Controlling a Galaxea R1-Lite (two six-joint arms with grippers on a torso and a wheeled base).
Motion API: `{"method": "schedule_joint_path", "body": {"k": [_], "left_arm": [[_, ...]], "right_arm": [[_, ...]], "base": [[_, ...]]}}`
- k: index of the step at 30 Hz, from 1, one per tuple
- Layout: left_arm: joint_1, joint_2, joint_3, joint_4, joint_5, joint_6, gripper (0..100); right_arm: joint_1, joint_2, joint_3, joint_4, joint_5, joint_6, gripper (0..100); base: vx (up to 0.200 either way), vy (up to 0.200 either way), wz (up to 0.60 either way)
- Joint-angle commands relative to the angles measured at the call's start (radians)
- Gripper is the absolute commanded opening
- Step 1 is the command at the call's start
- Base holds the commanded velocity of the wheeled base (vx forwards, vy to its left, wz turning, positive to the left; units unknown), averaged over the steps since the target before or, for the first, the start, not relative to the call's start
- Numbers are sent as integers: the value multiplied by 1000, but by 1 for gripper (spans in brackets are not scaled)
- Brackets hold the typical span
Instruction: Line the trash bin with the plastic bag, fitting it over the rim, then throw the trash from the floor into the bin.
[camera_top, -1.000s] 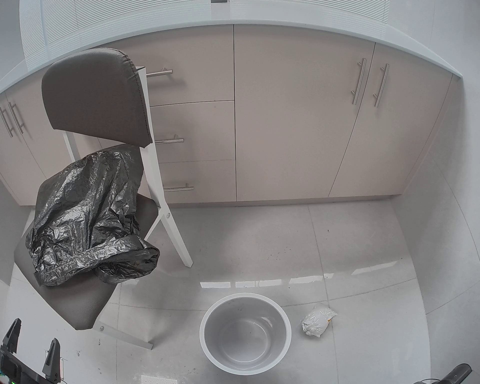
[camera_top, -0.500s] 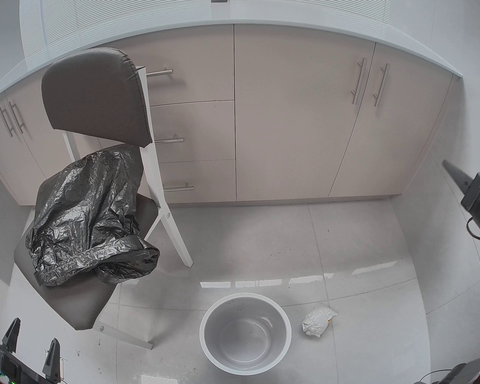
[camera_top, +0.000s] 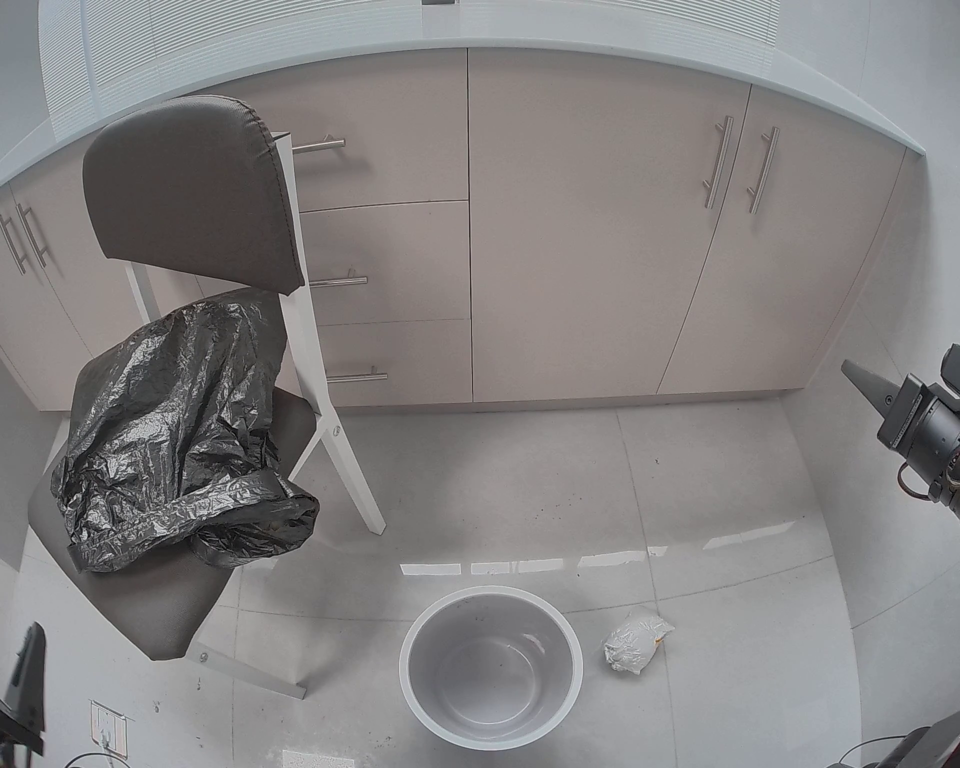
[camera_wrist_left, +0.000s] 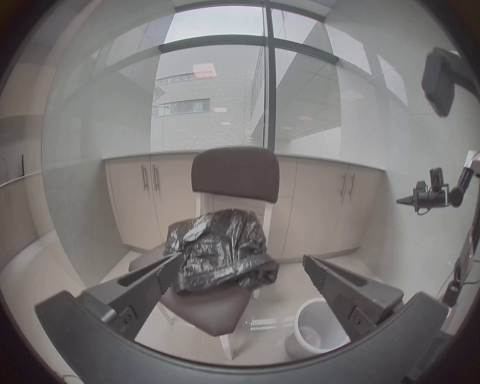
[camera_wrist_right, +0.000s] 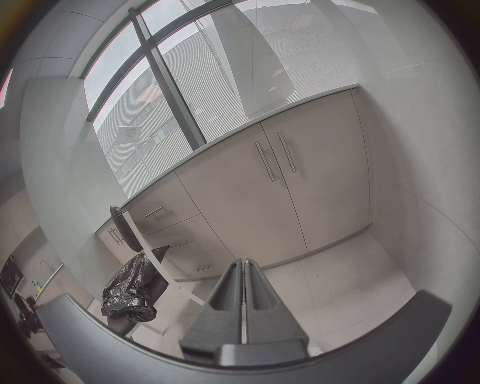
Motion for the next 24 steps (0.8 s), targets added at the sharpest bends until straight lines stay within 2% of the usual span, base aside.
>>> {"method": "schedule_joint_path", "body": {"k": [1, 6, 7, 10, 17, 20, 24], "left_arm": [[-46, 368, -402, 145, -25, 85, 100], [-46, 519, -418, 53, -28, 124, 100], [-44, 617, -416, 8, -25, 159, 100], [-40, 773, -399, -50, -25, 190, 100], [-15, 1123, -336, -224, -15, 369, 100], [-12, 1195, -319, -280, 18, 375, 100], [34, 1223, -312, -285, 14, 392, 100]], "right_arm": [[21, -46, -5, -2, 4, 12, 0], [27, -45, 1, 3, 5, 15, 0], [27, -39, 1, 3, 5, 18, 0], [27, -42, 1, 1, 5, 34, 0], [27, -37, 3, 5, 4, 40, 0], [27, -26, 3, 8, 4, 40, 0], [24, 3, 5, 3, 4, 38, 0]], "base": [[0, 0, 0], [0, 0, 0], [0, 0, 0], [0, 0, 0], [0, 0, 0], [0, 0, 0], [0, 0, 0]]}}
